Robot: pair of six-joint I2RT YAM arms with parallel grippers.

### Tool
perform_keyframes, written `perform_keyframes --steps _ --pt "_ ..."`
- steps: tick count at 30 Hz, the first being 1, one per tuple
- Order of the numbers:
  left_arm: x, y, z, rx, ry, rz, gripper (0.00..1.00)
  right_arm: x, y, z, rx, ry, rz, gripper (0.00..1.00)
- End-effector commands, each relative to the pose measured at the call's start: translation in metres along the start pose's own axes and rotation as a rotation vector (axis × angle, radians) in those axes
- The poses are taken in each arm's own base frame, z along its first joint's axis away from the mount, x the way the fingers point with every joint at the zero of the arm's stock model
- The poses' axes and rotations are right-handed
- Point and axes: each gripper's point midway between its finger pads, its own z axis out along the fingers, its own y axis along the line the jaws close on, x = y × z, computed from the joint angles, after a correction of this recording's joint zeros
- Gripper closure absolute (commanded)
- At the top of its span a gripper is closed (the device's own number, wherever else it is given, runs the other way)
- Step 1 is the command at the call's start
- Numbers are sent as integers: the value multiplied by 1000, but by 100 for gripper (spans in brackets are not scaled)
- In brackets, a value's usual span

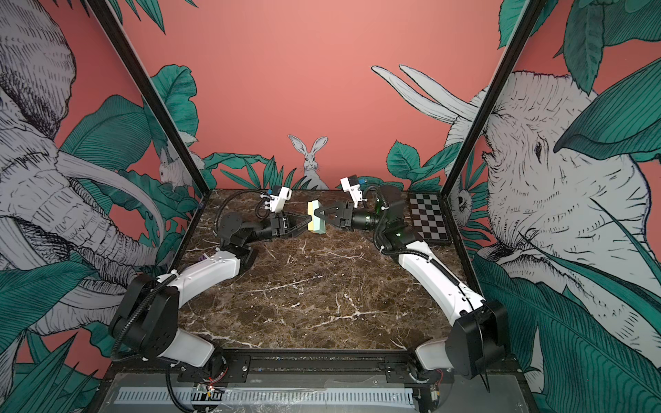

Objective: Take the rings out of the lift-off lid box
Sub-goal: Open the lid on the jewelry box.

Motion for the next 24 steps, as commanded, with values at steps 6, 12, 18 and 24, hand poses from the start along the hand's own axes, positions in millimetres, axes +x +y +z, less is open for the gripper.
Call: perform_keyframes --steps 6,12,18,24 --pt "-6 -21 0 72 -9 84 60 -17 20 -16 -18 -39 -19 61" --pt "-8 -21 1 77 -16 82 63 -17 21 -18 -15 -37 -16 61" --pt "-9 -21 0 79 -19 79 63 -16 24 -24 5 -40 -31 61" --pt "-14 -21 -6 74 -47 80 63 -14 6 -45 125 -57 -34 61"
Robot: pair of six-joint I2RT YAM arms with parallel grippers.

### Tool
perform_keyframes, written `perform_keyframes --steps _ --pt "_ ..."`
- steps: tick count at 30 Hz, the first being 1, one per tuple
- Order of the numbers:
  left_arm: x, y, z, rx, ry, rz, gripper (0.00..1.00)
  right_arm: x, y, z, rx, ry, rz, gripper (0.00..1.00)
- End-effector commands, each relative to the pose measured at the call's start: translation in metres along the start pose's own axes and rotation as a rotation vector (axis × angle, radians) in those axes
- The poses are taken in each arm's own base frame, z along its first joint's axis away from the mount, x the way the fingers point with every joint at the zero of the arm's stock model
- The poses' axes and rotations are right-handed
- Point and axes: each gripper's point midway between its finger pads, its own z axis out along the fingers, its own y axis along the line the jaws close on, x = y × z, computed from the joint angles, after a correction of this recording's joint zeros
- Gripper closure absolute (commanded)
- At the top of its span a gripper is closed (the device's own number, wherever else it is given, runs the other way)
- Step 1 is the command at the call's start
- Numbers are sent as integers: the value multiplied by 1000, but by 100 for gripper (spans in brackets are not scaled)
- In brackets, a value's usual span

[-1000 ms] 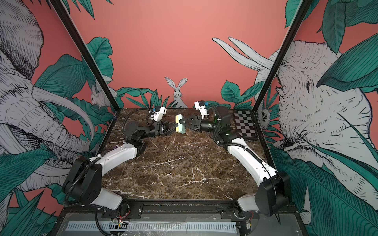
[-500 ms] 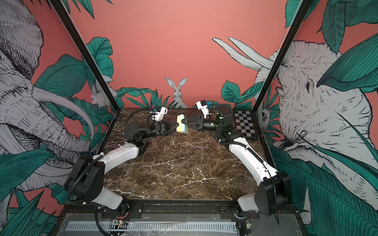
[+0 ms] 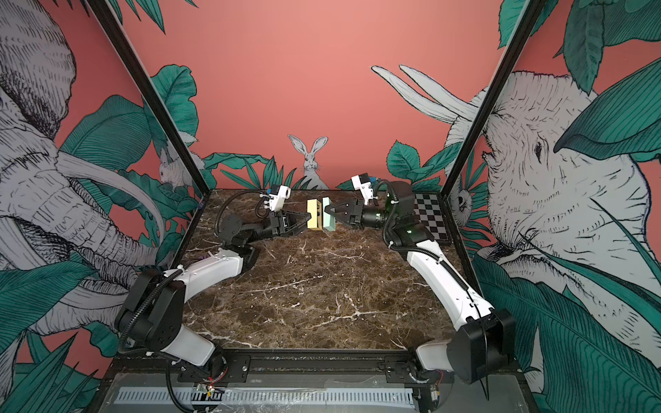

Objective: Take the rings out of the lift-off lid box
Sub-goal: Open the lid on the jewelry box, then place the lid at the center of the board.

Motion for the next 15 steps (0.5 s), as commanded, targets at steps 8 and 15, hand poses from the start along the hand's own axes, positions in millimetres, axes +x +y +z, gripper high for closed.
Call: perform_keyframes --steps 8,15 --pt "-12 -22 -16 28 -32 53 63 45 -90 -49 515 47 -85 62" --pt "-10 -17 -20 1 -32 41 62 88 -177 -61 708 86 -27 62"
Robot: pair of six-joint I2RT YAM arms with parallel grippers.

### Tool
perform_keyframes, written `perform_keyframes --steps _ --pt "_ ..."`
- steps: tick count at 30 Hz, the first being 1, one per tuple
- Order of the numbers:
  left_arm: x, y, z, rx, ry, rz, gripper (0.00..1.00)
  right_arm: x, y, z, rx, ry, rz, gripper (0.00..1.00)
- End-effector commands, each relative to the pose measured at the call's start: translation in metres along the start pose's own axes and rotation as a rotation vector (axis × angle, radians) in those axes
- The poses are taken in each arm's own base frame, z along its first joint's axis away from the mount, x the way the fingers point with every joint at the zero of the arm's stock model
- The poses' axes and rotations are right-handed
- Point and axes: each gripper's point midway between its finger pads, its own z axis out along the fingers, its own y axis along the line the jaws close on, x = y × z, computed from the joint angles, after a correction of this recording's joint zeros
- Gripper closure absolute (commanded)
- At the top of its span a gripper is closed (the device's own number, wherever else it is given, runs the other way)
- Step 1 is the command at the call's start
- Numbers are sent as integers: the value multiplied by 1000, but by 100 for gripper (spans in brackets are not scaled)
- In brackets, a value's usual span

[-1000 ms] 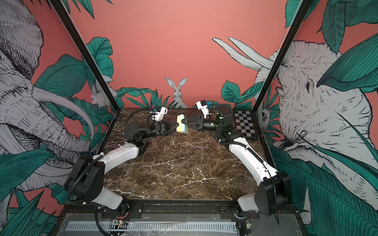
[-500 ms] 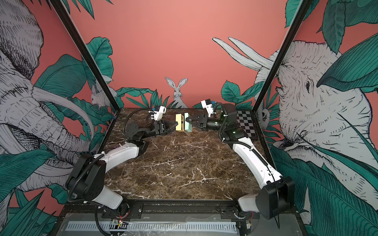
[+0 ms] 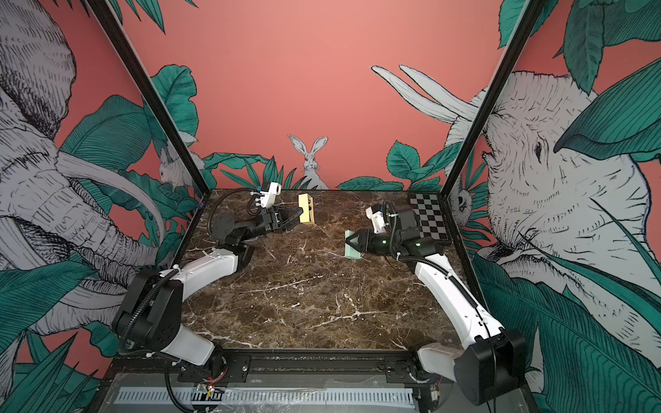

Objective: Take the rings out of the lift-off lid box
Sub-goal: Place the lid at the center of the board.

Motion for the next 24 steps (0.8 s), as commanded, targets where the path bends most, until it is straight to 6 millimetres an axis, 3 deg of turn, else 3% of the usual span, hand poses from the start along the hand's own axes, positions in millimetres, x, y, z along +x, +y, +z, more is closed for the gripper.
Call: perform_keyframes --steps 1,8,12,24 --pt "6 -18 -4 21 16 29 62 16 -39 15 129 15 -30 62" --pt "9 -20 -5 5 23 44 61 50 -88 45 272 107 -60 60" --pt "9 -19 -5 -5 24 50 61 57 -107 57 346 126 -71 58" --pt "11 -22 -7 -30 24 53 61 78 -141 87 455 192 -49 55"
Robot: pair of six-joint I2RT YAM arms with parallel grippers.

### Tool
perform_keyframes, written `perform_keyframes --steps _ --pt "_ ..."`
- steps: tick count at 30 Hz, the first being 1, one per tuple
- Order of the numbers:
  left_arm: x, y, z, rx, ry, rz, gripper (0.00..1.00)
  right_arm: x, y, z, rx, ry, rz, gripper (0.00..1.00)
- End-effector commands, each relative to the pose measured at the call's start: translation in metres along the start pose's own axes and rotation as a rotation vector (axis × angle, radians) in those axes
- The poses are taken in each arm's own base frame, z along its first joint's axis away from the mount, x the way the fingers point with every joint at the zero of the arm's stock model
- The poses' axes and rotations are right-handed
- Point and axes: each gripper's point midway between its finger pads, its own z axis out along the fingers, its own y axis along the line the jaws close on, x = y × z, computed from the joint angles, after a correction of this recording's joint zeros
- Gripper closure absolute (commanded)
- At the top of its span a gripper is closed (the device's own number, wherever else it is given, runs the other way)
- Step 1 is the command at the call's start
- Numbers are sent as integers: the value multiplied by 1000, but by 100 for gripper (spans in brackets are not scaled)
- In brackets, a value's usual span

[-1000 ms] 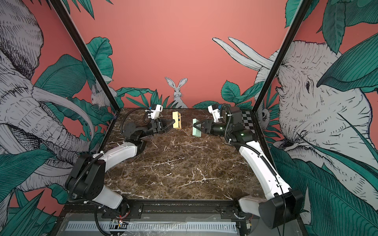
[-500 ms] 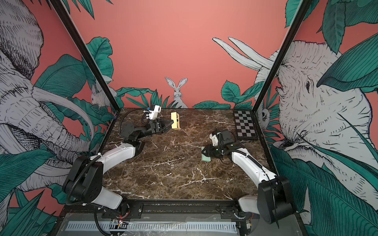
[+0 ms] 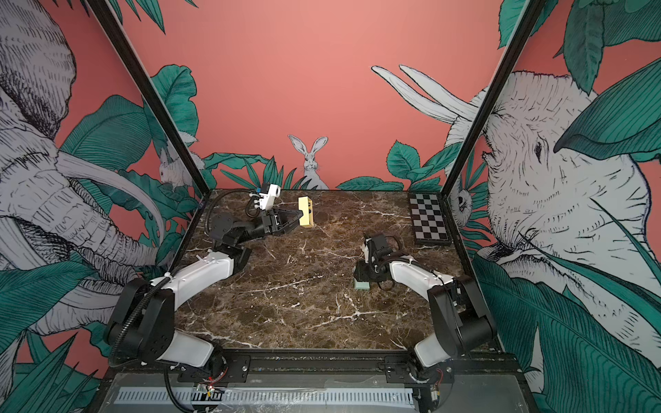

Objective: Take the rings out of the lift-off lid box
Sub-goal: Place the lid at the center of the board.

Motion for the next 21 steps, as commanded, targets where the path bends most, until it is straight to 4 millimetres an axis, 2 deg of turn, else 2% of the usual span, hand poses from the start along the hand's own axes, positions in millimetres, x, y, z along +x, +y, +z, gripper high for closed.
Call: perform_keyframes --steps 1,6,11,14,17,19,21 --pt "4 -17 -4 12 14 45 61 -5 -4 8 38 -18 -2 55" --pt "6 -17 -5 1 16 46 61 -1 -5 14 67 9 -32 50" --pt "7 -18 -6 2 19 47 61 0 -5 13 89 13 -43 34" --pt "8 -18 -6 1 18 44 61 -4 -2 2 95 -3 -52 30" --pt "9 -17 -7 -1 17 43 61 -15 8 -26 85 -31 -80 28" --pt "10 -18 -7 6 17 46 61 -28 27 -59 27 -77 -126 25" --pt "9 -20 -6 14 25 47 61 -47 59 -108 -123 -162 -158 20"
